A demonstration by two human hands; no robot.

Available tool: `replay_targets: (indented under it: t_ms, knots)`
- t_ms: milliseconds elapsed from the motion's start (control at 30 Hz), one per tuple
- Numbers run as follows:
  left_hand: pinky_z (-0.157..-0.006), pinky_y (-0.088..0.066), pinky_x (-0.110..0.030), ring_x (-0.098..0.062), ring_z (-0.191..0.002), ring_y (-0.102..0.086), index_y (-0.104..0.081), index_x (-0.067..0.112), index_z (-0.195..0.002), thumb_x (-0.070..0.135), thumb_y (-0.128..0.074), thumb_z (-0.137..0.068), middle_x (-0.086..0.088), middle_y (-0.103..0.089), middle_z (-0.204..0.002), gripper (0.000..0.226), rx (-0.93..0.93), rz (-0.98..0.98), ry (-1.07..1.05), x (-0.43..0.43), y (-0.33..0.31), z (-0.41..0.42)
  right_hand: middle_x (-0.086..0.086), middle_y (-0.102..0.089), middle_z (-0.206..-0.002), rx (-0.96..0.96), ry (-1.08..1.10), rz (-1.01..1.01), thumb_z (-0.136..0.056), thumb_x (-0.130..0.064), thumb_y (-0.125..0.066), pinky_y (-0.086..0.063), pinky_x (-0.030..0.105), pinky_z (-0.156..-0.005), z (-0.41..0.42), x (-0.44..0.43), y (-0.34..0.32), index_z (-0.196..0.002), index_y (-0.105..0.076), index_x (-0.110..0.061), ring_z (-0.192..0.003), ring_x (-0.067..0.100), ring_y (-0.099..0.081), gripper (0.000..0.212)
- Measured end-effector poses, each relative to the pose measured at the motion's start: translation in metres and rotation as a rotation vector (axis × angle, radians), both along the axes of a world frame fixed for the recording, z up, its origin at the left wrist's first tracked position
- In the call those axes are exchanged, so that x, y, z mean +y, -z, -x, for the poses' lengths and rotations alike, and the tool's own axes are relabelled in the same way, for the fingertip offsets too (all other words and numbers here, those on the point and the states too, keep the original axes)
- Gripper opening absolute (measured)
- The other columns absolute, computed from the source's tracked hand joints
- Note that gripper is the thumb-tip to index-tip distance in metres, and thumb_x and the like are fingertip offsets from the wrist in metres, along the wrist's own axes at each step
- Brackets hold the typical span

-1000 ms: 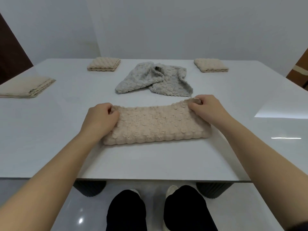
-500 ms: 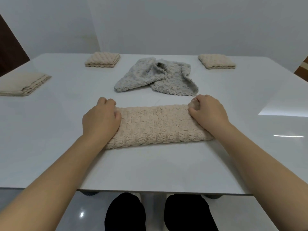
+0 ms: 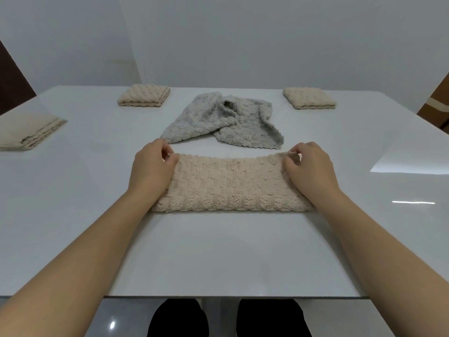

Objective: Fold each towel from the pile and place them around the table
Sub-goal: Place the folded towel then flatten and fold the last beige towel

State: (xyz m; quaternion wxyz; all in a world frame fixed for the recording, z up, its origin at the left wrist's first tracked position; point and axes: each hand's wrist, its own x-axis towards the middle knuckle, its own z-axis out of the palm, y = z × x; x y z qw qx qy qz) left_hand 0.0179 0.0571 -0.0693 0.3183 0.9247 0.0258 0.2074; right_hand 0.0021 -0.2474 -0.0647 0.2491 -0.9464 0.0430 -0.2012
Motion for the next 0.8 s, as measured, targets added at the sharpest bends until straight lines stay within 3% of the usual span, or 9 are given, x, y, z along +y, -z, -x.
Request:
replay_targets:
  t_ms: [100, 233, 367, 500, 567, 667, 733, 800]
  knots:
    - [-0.072, -0.042, -0.033, -0.021, -0.083, -0.057, -0.054, 0.018, -0.096, 0.026, -0.055, -0.095, 0.001, -0.061, -0.088, 0.008, 0.03, 0.04, -0.009, -0.001, 0.0, -0.002, 0.003, -0.062, -0.101, -0.001, 0.003, -0.031, -0.093, -0.023, -0.052, -0.038, 0.032, -0.077, -0.002, -0.001, 0.001, -0.098, -0.063, -0.013, -0.093, 0.022, -0.055, 0.016]
    - [-0.071, -0.05, -0.042, -0.029, -0.079, -0.058, -0.05, 0.019, -0.103, 0.025, -0.047, -0.096, -0.006, -0.062, -0.084, 0.01, 0.077, -0.105, -0.017, -0.006, -0.003, -0.006, 0.005, -0.065, -0.104, 0.056, 0.017, 0.023, -0.092, -0.021, -0.054, -0.039, 0.033, -0.077, -0.006, -0.001, 0.004, -0.102, -0.064, -0.012, -0.097, 0.025, -0.056, 0.017]
    - [-0.065, -0.048, -0.041, -0.03, -0.076, -0.058, -0.044, 0.018, -0.12, 0.022, -0.047, -0.097, -0.008, -0.063, -0.083, 0.023, 0.033, -0.216, -0.008, -0.005, 0.0, -0.008, 0.006, -0.062, -0.108, 0.061, 0.047, 0.066, -0.092, -0.02, -0.053, -0.037, 0.032, -0.074, -0.008, 0.001, 0.006, -0.107, -0.063, -0.014, -0.098, 0.027, -0.056, 0.019]
    - [-0.064, -0.043, -0.038, -0.031, -0.082, -0.058, -0.043, 0.016, -0.129, 0.021, -0.054, -0.094, -0.009, -0.061, -0.105, 0.037, -0.034, -0.306, -0.034, -0.006, 0.0, -0.003, 0.007, -0.055, -0.12, 0.058, 0.093, 0.136, -0.096, -0.022, -0.047, -0.04, 0.035, -0.072, -0.004, 0.006, 0.006, -0.123, -0.056, -0.017, -0.095, 0.034, -0.058, 0.029]
    - [-0.07, -0.043, -0.042, -0.035, -0.095, -0.057, -0.047, 0.01, -0.132, 0.023, -0.056, -0.093, -0.014, -0.056, -0.12, 0.042, -0.115, -0.436, -0.031, -0.008, -0.005, -0.001, 0.008, -0.05, -0.124, 0.025, 0.105, 0.215, -0.095, -0.021, -0.047, -0.043, 0.036, -0.069, -0.001, 0.009, 0.006, -0.127, -0.053, -0.018, -0.092, 0.034, -0.058, 0.033]
    - [-0.096, -0.038, -0.047, -0.035, -0.122, -0.047, -0.05, 0.006, -0.134, 0.027, -0.043, -0.098, -0.016, -0.05, -0.138, 0.042, -0.172, -0.489, 0.118, -0.028, -0.019, 0.008, 0.01, -0.05, -0.13, -0.024, 0.065, 0.326, -0.094, -0.019, -0.049, -0.037, 0.039, -0.078, -0.003, 0.01, 0.009, -0.128, -0.055, -0.015, -0.107, 0.033, -0.052, 0.034]
    - [-0.114, -0.023, -0.046, -0.026, -0.142, -0.028, -0.035, 0.011, -0.147, 0.035, -0.029, -0.101, -0.01, -0.031, -0.155, 0.053, -0.003, -0.485, 0.323, -0.052, -0.021, 0.02, 0.008, -0.052, -0.132, 0.003, 0.052, 0.358, -0.096, -0.021, -0.048, -0.035, 0.042, -0.086, -0.005, 0.011, 0.009, -0.128, -0.056, -0.015, -0.115, 0.031, -0.048, 0.034]
    - [-0.121, -0.002, -0.046, -0.016, -0.15, 0.0, -0.011, 0.023, -0.156, 0.045, -0.019, -0.103, 0.001, -0.004, -0.163, 0.058, 0.207, -0.532, 0.47, -0.071, -0.009, 0.029, 0.006, -0.053, -0.134, 0.034, 0.027, 0.352, -0.098, -0.022, -0.046, -0.034, 0.041, -0.091, -0.005, 0.011, 0.009, -0.13, -0.055, -0.016, -0.119, 0.029, -0.048, 0.034]
